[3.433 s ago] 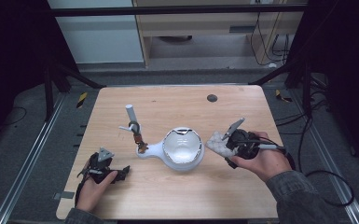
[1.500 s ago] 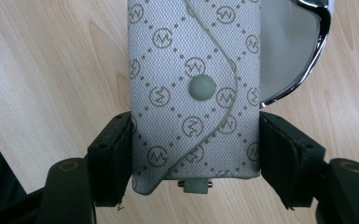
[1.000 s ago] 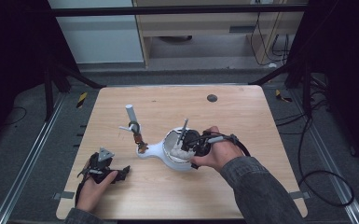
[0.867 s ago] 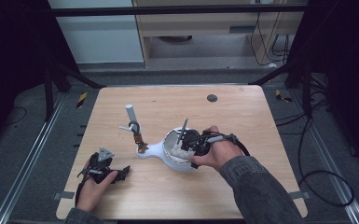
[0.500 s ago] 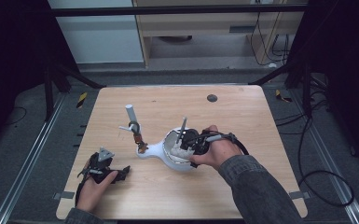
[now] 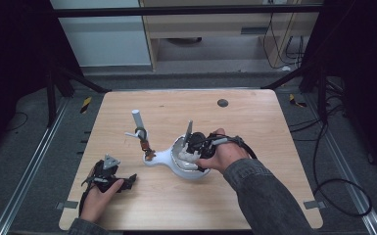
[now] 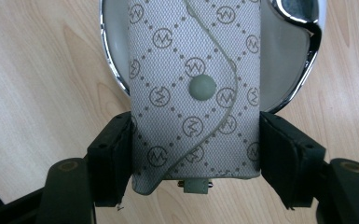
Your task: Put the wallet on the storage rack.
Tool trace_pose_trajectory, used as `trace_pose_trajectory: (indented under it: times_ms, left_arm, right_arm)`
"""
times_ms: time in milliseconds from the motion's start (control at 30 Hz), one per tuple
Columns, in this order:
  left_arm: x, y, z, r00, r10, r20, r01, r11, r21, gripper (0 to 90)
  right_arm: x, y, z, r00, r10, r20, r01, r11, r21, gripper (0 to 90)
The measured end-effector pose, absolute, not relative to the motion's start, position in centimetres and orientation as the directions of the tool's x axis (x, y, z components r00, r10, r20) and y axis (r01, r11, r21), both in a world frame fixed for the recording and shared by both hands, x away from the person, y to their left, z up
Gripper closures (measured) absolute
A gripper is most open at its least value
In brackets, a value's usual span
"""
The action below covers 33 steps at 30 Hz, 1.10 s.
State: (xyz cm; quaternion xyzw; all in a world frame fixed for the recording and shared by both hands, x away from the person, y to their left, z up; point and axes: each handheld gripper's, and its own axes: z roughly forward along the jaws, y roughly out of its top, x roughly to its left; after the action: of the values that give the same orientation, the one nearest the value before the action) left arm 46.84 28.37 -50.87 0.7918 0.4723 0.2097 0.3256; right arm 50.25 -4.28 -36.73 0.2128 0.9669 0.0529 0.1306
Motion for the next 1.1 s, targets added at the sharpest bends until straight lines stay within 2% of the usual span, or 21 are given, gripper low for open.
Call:
trace_pose_trajectory:
  times_ms: [1100]
  left_arm:
    - [46.9,28.3,-50.9,0.473,0.881,0.025,0.61,-0.347,0.713,0.0]
  right_arm:
    - [51.0,-3.0,-37.5,-0.876,0.424,-0.23,0.396,0.905,0.159,31.6]
